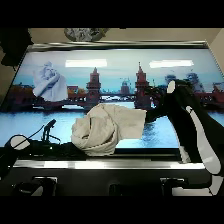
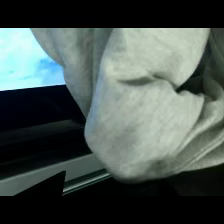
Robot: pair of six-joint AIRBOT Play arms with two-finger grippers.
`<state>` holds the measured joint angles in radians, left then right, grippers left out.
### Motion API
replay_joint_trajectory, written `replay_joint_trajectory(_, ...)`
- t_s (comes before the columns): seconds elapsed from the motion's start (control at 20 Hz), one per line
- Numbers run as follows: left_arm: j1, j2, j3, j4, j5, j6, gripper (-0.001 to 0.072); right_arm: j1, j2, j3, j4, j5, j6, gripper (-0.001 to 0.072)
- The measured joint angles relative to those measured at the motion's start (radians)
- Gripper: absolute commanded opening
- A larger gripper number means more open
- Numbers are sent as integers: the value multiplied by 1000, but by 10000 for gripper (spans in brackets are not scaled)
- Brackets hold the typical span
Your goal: Fold the shirts.
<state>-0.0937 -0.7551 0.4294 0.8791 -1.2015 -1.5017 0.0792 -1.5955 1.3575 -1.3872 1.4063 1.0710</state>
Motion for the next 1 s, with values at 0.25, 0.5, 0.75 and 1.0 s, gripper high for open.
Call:
replay_joint_trajectory(0.25,-166,-12,-52,-13,277,-72,662,0,-21,0,30,-11,-10,684)
replay_joint_trajectory(0.5,-283,-118,-63,-16,424,-113,32,0,-25,0,41,-12,-13,705)
replay_joint_trajectory(0.75,-307,-143,-56,-2,469,-126,30,0,-31,0,66,-80,-13,708)
replay_joint_trajectory(1.0,-311,-129,-47,11,481,-129,30,0,-85,0,134,-132,5,705)
